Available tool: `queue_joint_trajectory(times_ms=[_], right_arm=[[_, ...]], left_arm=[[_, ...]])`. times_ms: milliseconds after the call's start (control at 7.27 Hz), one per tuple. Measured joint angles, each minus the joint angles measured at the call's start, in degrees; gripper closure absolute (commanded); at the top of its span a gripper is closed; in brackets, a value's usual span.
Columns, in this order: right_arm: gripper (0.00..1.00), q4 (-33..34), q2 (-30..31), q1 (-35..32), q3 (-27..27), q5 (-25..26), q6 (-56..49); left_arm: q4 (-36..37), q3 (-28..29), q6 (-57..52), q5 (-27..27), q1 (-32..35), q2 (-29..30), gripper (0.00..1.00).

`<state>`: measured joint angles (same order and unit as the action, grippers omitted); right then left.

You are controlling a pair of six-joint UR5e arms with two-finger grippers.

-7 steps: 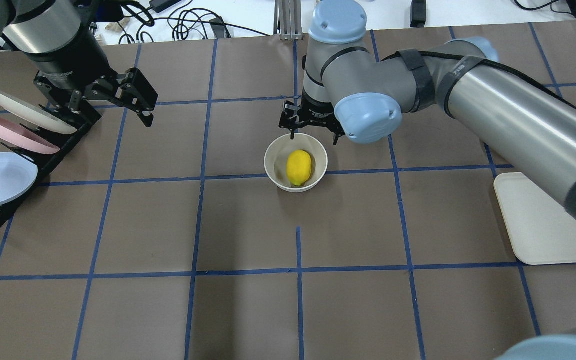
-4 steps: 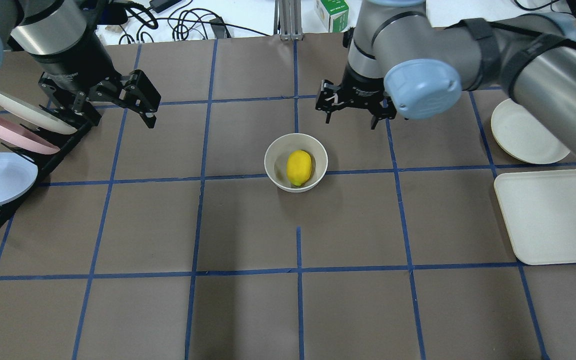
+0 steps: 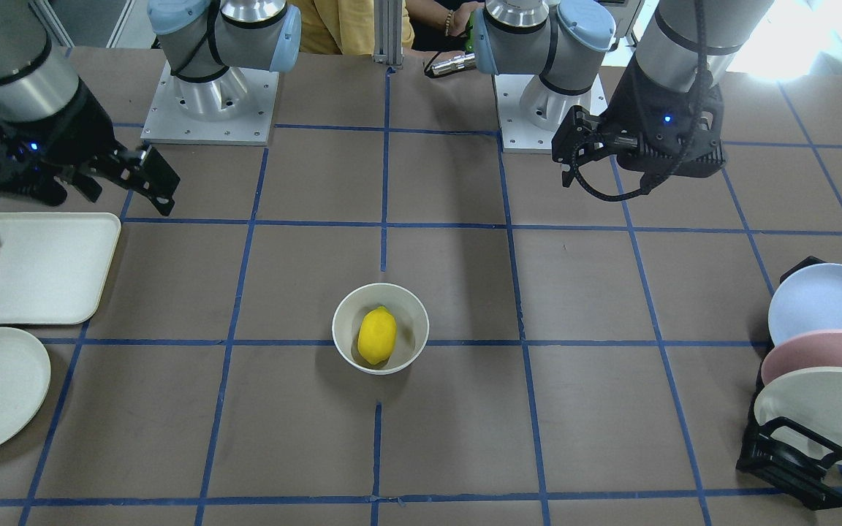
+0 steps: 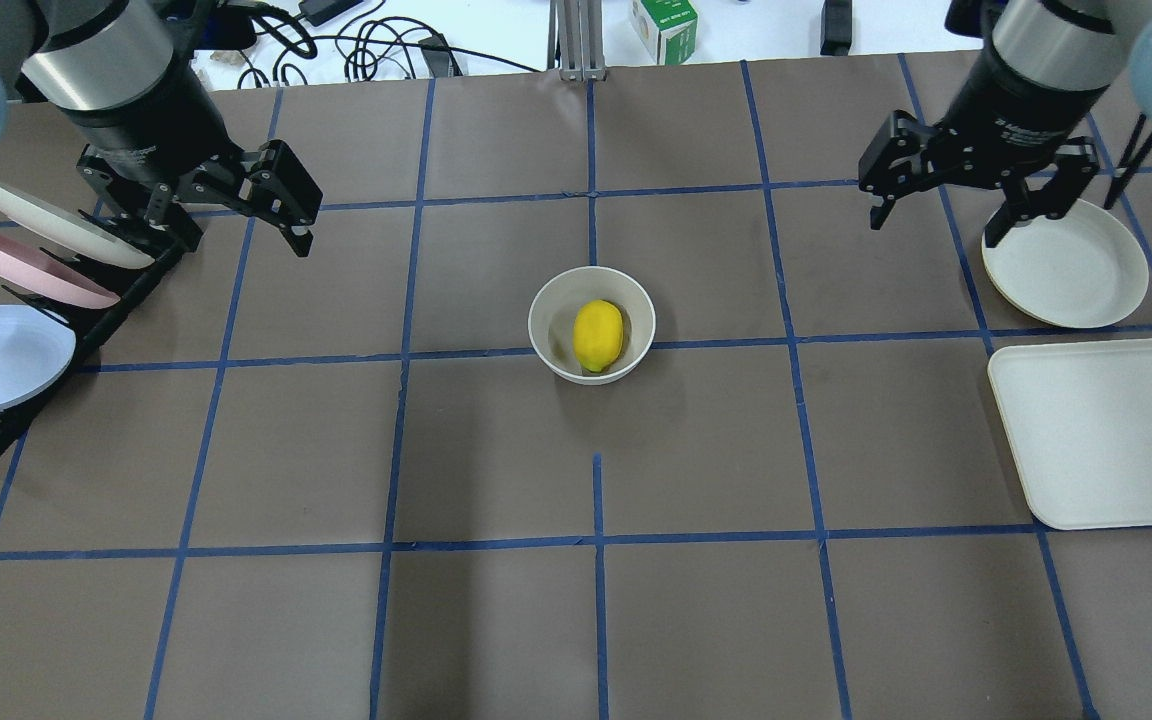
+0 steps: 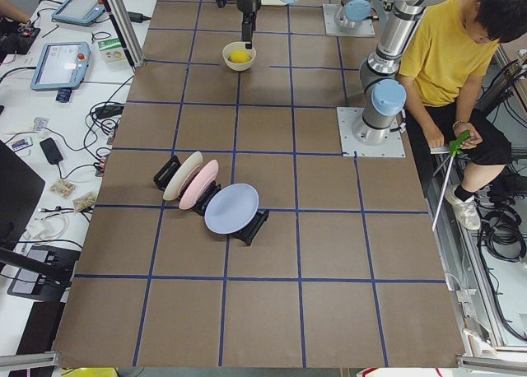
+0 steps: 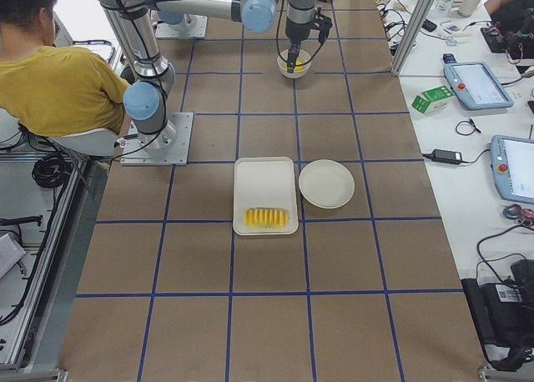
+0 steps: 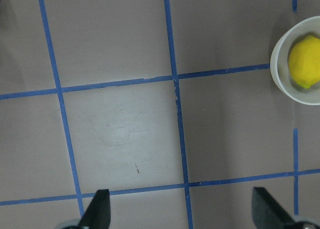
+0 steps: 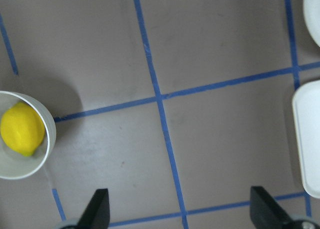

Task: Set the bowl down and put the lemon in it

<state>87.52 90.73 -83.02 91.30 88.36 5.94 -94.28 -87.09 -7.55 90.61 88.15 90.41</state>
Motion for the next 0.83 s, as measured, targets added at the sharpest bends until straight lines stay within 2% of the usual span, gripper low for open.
queue_joint_trajectory(times_ms=[275, 550, 825], right_arm=[[0.0, -4.29, 3.05, -2.2, 0.06, -0.26, 0.82], [0.0, -4.04, 3.45, -6.94, 0.0, -0.62, 1.4], [0.0, -3.07, 3.38, -7.39, -0.04, -0.5, 0.78]], left_arm=[[-0.02, 0.06, 0.01, 0.0, 0.0, -0.02, 0.0], [-0.03, 0.14, 0.05, 0.0, 0.0, 0.06, 0.0], [-0.03, 0.13, 0.01, 0.0, 0.0, 0.07, 0.0]])
